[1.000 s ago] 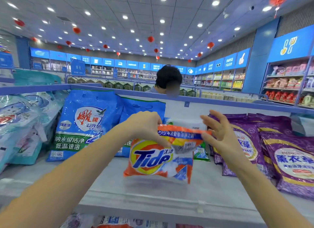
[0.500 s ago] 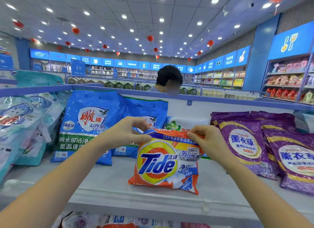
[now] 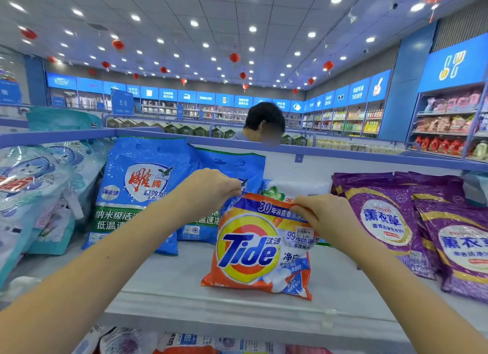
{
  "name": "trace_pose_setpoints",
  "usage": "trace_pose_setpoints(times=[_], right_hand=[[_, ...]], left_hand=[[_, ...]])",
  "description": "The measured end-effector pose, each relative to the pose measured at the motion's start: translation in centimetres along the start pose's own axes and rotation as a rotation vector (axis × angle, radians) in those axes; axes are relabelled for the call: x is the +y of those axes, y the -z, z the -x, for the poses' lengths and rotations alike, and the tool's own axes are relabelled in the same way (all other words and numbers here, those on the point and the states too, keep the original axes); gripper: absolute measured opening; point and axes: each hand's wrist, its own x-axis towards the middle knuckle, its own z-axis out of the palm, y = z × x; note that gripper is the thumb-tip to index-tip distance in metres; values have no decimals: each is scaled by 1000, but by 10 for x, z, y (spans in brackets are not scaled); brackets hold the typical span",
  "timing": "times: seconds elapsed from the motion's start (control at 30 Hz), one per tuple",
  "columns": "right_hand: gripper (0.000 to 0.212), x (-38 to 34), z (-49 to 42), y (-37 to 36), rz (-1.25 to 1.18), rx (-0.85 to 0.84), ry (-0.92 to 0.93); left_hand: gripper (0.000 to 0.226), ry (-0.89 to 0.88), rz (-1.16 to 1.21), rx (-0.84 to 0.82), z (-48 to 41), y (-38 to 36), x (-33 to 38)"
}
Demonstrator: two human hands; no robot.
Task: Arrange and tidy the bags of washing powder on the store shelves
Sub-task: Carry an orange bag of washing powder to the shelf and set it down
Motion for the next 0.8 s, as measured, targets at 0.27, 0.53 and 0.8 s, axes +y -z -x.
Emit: trace_pose_setpoints(times=[0.27,0.53,0.8], right_hand=[[32,1,-11,13,-194,-218,-49],[25,-21,-37,11,-193,-117,-31],[34,-43,-75,31,-207,118,100]], left_hand=[[17,10,660,140,2,3,-17],[51,730,1657,26,41,-46,-12],[39,644,1520,-109,80,-54,-3]])
